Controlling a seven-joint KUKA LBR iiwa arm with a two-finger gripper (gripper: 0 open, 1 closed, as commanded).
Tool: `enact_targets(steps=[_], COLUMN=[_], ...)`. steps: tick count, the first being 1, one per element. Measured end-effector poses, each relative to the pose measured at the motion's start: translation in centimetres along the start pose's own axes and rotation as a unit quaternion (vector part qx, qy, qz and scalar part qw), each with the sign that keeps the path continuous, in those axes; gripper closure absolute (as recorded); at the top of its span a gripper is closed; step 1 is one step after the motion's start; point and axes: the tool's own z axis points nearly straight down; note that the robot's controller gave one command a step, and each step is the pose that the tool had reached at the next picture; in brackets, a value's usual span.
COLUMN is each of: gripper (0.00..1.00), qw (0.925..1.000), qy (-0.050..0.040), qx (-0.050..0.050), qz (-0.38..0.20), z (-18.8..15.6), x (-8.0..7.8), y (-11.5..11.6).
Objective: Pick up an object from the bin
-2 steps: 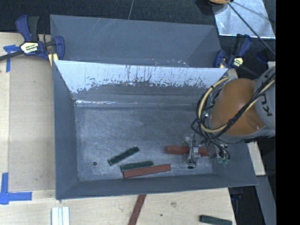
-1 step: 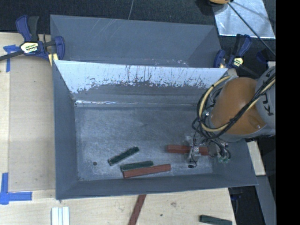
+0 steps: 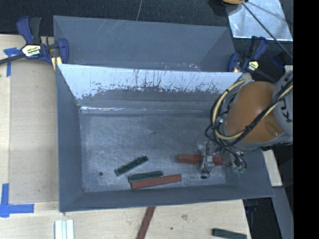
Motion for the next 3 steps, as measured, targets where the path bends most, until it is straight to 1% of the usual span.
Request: enact_targets(steps=[1, 2, 3], gripper=[1.00, 1.00, 1.00], qw=[1.0000, 1.0000, 1.0000], qy=[0.0030, -0.0002, -0.0013], qx=[-0.001, 0.000, 0.000], qz=[0.000, 0.000, 0.000], z=[-1.9, -3.6, -4.8], x=[0.1, 0.0, -0.1], y=[0.0, 0.0, 0.0])
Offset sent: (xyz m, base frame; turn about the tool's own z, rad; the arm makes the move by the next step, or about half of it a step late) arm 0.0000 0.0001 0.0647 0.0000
